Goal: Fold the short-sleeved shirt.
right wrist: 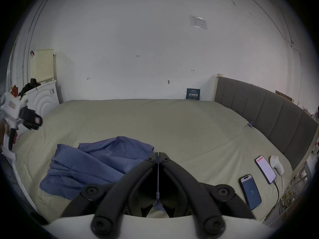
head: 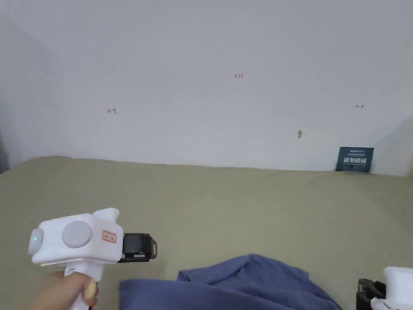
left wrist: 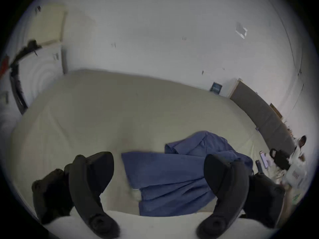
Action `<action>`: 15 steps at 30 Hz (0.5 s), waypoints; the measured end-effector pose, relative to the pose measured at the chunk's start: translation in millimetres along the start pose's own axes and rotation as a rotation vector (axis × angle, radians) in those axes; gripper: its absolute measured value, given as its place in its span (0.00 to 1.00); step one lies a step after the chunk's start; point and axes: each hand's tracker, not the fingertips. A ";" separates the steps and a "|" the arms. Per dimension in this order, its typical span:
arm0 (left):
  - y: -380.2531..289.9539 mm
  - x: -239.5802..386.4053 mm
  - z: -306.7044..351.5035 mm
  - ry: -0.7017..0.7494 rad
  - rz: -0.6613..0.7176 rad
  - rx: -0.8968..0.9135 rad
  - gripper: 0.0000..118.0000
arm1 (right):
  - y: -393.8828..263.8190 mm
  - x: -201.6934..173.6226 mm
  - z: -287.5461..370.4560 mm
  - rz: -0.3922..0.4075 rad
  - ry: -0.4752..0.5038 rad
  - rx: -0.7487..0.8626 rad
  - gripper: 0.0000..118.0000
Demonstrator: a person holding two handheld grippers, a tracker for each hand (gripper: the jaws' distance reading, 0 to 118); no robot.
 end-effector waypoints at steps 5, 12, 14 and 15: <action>4.9 -9.0 -86.6 0.137 0.034 -0.225 0.91 | -12.1 14.0 -11.7 -0.012 0.016 -0.075 0.01; -18.9 -20.6 -136.4 0.238 -0.015 -0.280 0.86 | -15.4 29.4 -25.3 -0.016 -0.024 -0.119 0.01; -17.6 -18.4 -130.6 0.296 0.003 -0.247 0.73 | -13.9 30.7 -27.5 -0.014 -0.019 -0.123 0.01; -20.4 -16.9 -119.9 0.330 -0.014 -0.217 0.56 | -13.0 31.3 -28.6 -0.016 -0.008 -0.125 0.01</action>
